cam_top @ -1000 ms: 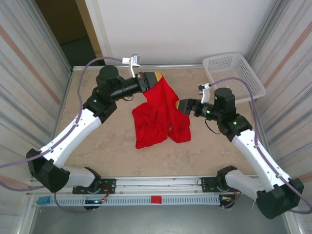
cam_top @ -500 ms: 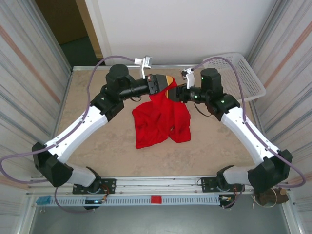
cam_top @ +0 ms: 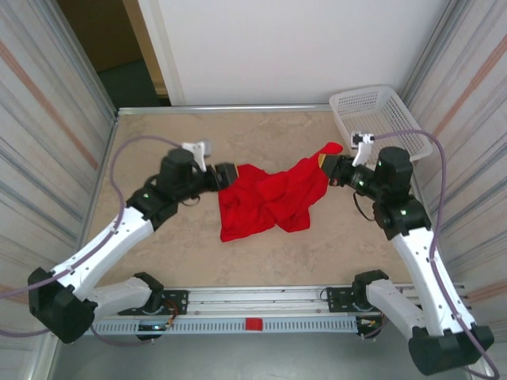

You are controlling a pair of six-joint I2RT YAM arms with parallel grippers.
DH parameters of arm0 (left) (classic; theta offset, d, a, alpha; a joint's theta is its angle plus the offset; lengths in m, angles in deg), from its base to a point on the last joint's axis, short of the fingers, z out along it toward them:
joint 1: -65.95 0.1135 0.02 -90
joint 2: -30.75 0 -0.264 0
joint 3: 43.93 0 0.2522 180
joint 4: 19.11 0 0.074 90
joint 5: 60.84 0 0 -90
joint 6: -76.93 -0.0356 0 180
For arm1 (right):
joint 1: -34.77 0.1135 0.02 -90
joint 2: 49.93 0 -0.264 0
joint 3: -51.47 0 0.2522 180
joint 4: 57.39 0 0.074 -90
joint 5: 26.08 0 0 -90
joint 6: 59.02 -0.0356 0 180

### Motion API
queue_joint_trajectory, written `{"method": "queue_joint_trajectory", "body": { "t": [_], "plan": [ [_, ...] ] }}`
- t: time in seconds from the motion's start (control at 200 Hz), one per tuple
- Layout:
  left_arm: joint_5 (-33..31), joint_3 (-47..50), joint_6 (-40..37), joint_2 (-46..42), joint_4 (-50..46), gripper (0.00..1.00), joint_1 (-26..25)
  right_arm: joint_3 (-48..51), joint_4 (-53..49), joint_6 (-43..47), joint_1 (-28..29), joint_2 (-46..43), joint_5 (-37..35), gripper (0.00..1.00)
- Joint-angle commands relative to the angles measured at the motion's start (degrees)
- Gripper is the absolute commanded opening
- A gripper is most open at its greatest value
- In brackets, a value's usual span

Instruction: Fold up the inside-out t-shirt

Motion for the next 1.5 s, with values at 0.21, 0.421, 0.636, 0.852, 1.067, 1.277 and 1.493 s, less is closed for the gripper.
{"method": "queue_joint_trajectory", "body": {
  "t": [0.21, 0.421, 0.636, 0.852, 1.067, 1.277, 1.493],
  "plan": [
    [-37.5, 5.6, -5.8, 11.4, -14.4, 0.52, -22.3, 1.4, -4.0, -1.6, -1.2, -2.0, -3.3, 0.00],
    [-44.1, 4.4, -4.2, 20.0, -14.6, 0.46, -26.1, 0.7, -3.7, -1.4, -1.7, -1.1, -2.8, 0.00],
    [-45.5, 4.4, -4.0, 24.8, -13.0, 0.40, -26.1, 0.5, -3.5, -1.3, -2.3, -0.9, -2.4, 0.00],
    [-44.9, 5.0, -3.5, 28.1, -11.2, 0.24, -23.3, 0.1, -3.3, -1.4, -2.8, -0.6, -2.0, 0.00],
    [-36.3, 2.9, -11.7, 20.0, -7.6, 0.00, -14.9, -3.3, -3.2, -1.4, -5.6, 1.1, -2.0, 0.00],
    [6.3, -14.5, -9.6, 2.5, -2.6, 0.00, 11.2, -20.7, -0.1, -6.0, -17.4, 11.8, 2.4, 0.00],
    [23.1, -41.6, -2.1, 7.9, -0.7, 0.00, 24.2, -36.1, 11.9, -22.9, -29.6, 19.8, 8.3, 0.00]
  ]
}}
